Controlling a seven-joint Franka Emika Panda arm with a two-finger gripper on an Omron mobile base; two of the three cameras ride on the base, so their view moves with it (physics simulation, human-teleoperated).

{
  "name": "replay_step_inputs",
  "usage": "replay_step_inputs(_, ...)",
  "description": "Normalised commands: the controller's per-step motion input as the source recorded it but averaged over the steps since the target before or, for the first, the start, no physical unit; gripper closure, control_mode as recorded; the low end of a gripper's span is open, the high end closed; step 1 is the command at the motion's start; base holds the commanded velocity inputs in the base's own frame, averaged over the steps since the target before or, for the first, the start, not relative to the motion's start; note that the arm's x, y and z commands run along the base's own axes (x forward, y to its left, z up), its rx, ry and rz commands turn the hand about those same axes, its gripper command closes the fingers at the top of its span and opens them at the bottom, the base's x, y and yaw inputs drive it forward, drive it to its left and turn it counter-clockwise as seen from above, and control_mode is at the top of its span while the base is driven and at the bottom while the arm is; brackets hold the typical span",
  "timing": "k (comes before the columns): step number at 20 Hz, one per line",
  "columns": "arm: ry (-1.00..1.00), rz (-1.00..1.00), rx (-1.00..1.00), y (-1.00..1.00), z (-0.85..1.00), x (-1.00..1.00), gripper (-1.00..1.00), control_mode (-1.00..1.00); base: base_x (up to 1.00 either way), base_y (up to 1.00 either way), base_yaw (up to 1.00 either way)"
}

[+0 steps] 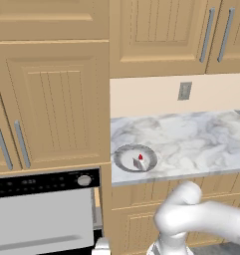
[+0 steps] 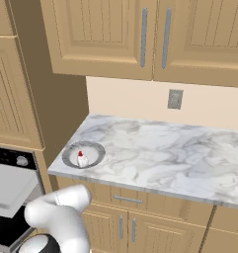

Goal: Take the baked cake out of the oven and place it on the plate for cooling. Then close the oven door.

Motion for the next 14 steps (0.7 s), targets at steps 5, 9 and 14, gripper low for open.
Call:
replay_step_inputs(5, -0.05, 0.00, 0.00, 0.57, -0.17, 0.16, -1.00, -1.00, 0.00, 0.00, 0.00)
replay_step_inputs(9, -0.05, 0.00, 0.00, 0.30, -0.03, 0.14, -1.00, -1.00, 0.00, 0.00, 0.00)
replay_step_inputs(14, -0.01, 0.00, 0.00, 0.23, 0.00, 0.17, -1.00, -1.00, 0.00, 0.00, 0.00)
